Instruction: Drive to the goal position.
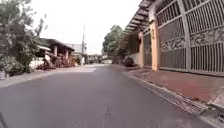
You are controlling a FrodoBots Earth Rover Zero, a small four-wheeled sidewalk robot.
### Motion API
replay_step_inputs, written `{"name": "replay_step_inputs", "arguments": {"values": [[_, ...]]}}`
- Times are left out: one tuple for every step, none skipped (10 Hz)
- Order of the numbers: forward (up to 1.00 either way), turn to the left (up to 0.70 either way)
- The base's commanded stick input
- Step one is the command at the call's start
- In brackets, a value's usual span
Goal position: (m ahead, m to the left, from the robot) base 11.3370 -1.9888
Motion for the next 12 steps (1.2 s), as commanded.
{"name": "replay_step_inputs", "arguments": {"values": [[0.70,0.00],[0.70,0.00],[0.70,0.00],[0.70,0.00],[0.70,0.07],[0.70,0.15],[0.70,0.22],[0.70,0.30],[0.70,0.35],[0.70,0.35],[0.70,0.28],[0.70,0.14]]}}
